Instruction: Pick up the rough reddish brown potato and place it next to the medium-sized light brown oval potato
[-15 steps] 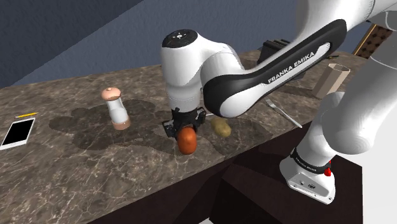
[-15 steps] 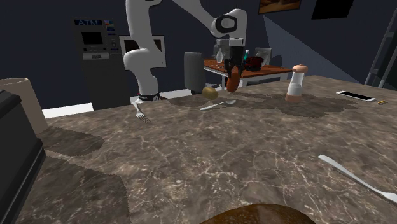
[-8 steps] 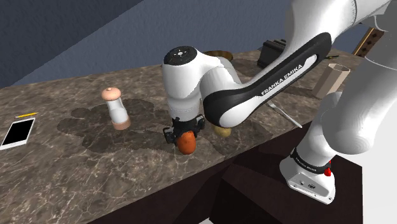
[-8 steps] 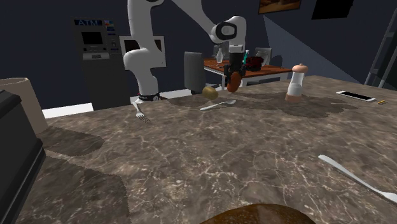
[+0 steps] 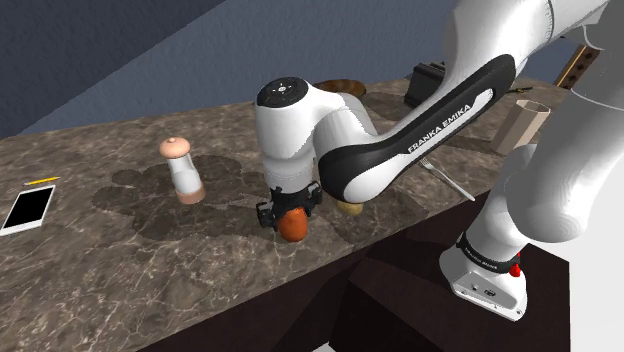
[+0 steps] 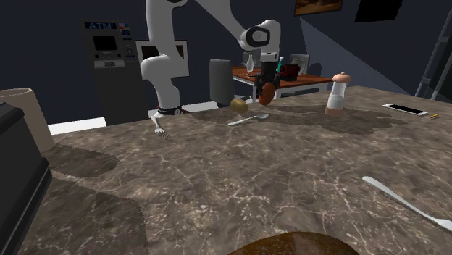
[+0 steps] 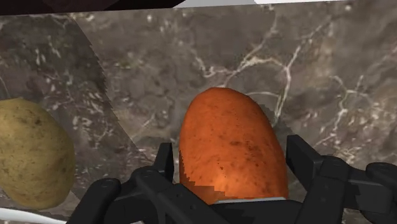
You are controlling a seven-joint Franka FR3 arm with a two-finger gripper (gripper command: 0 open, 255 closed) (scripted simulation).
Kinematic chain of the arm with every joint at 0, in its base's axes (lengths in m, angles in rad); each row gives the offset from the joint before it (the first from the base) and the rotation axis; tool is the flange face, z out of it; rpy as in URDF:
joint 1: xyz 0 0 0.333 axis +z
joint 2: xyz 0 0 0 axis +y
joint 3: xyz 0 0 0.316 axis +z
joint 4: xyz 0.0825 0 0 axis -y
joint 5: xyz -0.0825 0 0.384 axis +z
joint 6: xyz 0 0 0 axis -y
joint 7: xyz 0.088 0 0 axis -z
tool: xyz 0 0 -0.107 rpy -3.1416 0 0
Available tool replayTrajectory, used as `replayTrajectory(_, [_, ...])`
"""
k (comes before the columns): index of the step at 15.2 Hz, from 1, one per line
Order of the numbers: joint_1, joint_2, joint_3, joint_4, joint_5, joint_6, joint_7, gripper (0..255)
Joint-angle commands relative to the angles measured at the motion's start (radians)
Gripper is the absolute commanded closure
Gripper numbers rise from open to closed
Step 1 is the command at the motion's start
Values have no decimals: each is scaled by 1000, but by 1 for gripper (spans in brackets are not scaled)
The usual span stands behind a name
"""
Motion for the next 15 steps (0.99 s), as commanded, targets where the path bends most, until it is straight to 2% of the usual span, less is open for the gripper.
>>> replayTrajectory(1, [1,5,1,-2,-1,0,2,0])
replayTrajectory(5, [1,-2,1,-5,4,-3,-2,0])
replayTrajectory(9, [8,-69,7,62,60,-124,-41,0])
replayTrajectory(15, [9,-69,7,62,60,-124,-41,0])
